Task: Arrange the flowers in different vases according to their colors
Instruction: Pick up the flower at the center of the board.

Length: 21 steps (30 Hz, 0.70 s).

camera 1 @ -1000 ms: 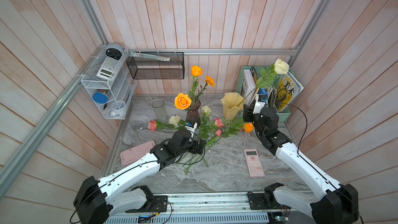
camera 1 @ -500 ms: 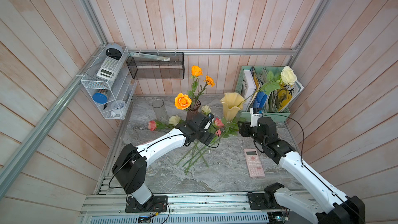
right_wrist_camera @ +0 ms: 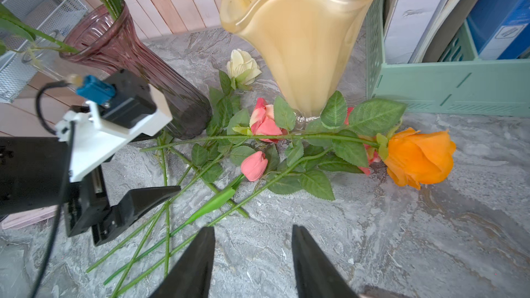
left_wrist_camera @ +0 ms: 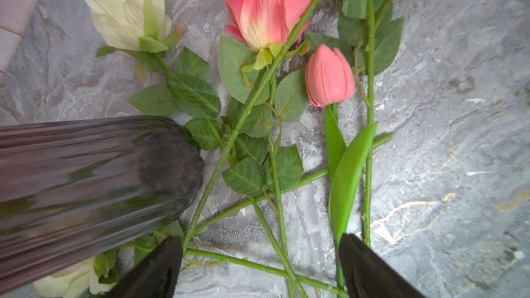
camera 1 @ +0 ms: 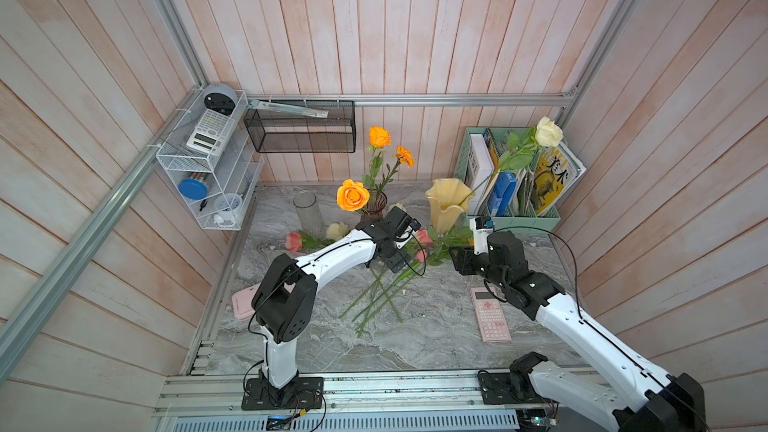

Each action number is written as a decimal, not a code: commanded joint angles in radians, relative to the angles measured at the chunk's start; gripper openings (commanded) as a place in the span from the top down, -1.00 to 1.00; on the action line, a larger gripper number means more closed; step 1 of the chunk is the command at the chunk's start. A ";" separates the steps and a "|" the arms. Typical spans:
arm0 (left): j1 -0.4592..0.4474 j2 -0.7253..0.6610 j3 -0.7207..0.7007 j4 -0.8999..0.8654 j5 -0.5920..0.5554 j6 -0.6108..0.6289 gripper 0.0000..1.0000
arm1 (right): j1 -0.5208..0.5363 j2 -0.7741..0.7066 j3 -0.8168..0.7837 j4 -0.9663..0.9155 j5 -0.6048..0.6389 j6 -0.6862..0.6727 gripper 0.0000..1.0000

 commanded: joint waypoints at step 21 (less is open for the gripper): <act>0.039 0.211 0.199 -0.056 0.011 0.029 -0.60 | 0.019 -0.051 -0.051 -0.010 -0.001 -0.015 0.03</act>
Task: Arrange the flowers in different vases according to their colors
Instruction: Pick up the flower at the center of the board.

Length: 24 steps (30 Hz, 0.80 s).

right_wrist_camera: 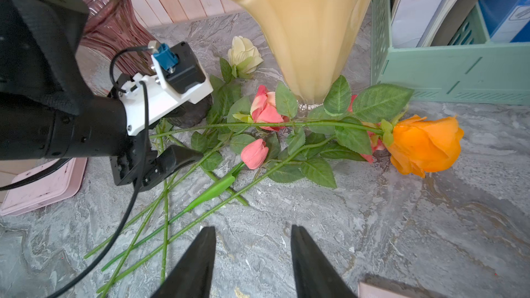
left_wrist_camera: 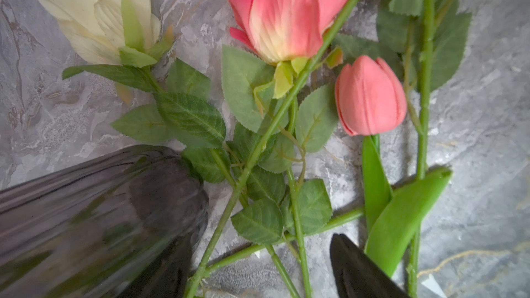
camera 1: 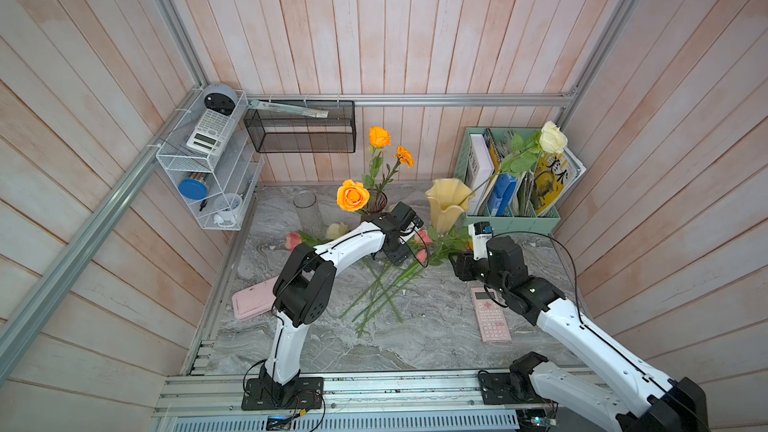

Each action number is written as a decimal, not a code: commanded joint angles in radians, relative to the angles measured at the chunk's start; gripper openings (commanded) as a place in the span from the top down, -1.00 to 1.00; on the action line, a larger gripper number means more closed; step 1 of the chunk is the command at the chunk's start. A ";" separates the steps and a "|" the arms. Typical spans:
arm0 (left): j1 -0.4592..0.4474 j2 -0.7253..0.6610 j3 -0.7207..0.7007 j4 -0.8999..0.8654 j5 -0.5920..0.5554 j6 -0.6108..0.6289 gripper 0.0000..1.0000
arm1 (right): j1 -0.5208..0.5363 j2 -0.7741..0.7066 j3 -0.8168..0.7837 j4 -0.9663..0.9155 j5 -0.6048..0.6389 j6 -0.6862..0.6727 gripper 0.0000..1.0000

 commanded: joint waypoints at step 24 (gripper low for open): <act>0.036 0.131 0.113 -0.025 0.063 -0.021 -0.34 | 0.008 -0.041 -0.030 0.005 0.006 -0.032 0.03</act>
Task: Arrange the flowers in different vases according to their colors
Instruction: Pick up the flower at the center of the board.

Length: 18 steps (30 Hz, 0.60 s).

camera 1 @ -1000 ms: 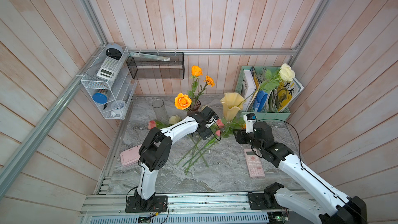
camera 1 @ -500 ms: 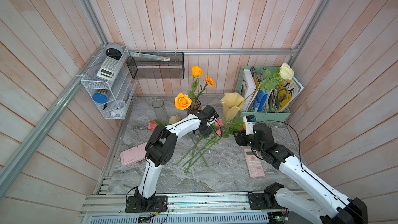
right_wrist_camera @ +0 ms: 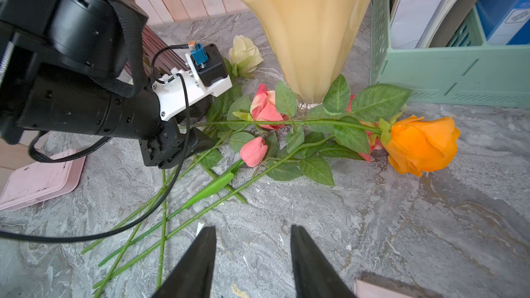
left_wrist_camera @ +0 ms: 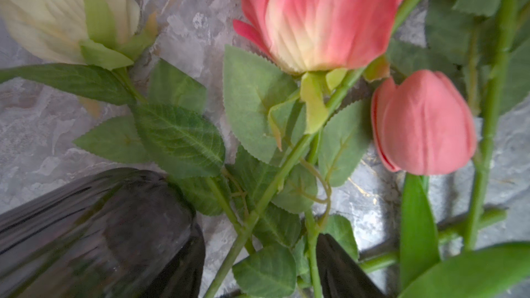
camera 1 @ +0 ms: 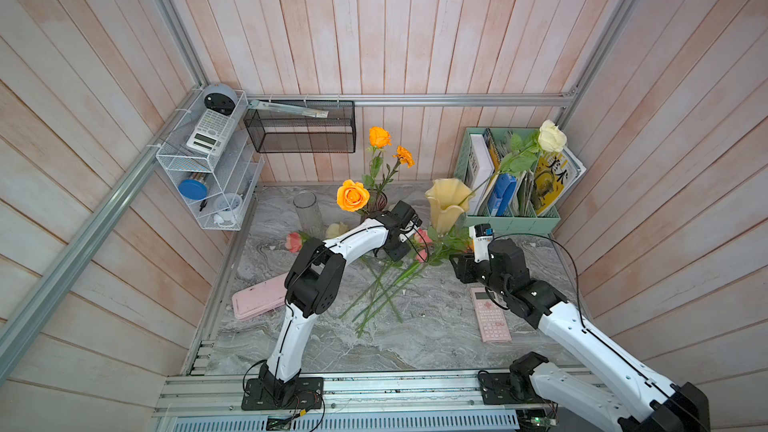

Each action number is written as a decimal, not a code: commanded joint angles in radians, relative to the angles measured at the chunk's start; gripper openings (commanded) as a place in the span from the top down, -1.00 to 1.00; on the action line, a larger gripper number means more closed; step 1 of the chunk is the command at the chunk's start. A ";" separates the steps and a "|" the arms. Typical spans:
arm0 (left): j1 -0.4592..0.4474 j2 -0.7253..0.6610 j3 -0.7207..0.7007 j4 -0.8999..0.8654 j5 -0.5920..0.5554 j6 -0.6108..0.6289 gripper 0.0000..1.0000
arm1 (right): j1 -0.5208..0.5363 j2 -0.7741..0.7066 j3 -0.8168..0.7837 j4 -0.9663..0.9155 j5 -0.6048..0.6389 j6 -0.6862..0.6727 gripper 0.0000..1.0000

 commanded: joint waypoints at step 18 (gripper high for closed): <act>0.016 0.061 0.073 -0.049 0.058 -0.014 0.19 | 0.006 -0.027 -0.015 0.000 0.015 -0.032 0.03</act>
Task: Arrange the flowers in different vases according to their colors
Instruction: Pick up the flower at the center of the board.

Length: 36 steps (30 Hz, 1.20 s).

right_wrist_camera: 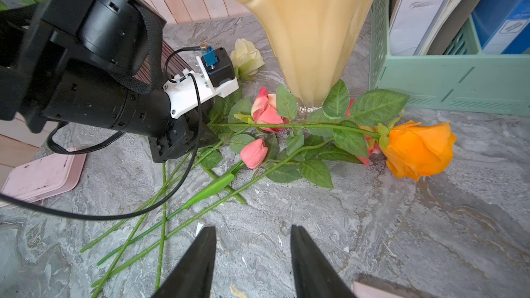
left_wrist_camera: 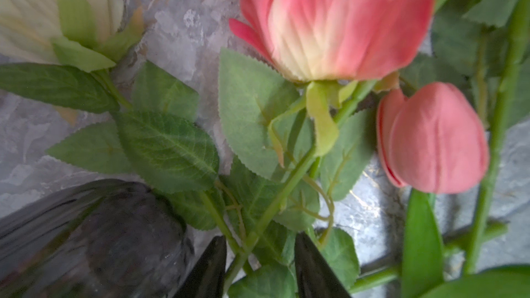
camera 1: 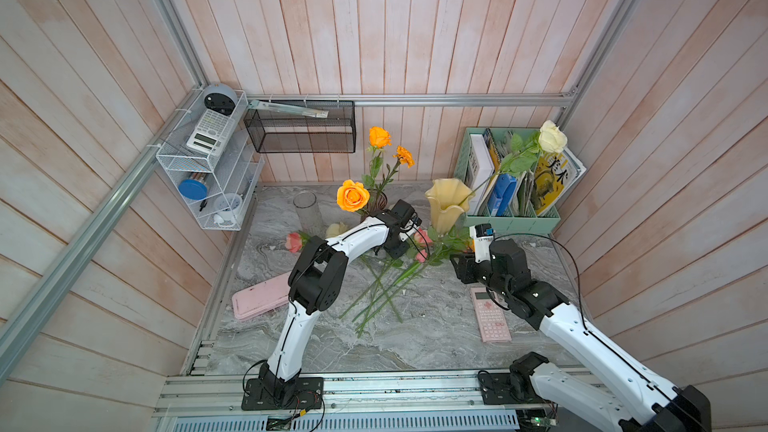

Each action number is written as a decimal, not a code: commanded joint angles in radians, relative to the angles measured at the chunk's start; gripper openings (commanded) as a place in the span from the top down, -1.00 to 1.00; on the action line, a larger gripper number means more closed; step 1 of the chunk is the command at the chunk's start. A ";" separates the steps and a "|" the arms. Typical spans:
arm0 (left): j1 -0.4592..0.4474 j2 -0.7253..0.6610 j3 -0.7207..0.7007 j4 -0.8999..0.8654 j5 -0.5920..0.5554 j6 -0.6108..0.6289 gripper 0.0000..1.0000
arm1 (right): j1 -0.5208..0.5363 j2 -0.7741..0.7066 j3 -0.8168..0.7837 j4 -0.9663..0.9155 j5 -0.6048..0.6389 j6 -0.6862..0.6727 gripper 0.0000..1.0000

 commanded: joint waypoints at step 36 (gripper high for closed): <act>-0.090 -0.329 -0.290 0.025 0.033 -0.121 0.81 | 0.005 -0.110 -0.044 -0.027 0.071 0.012 0.03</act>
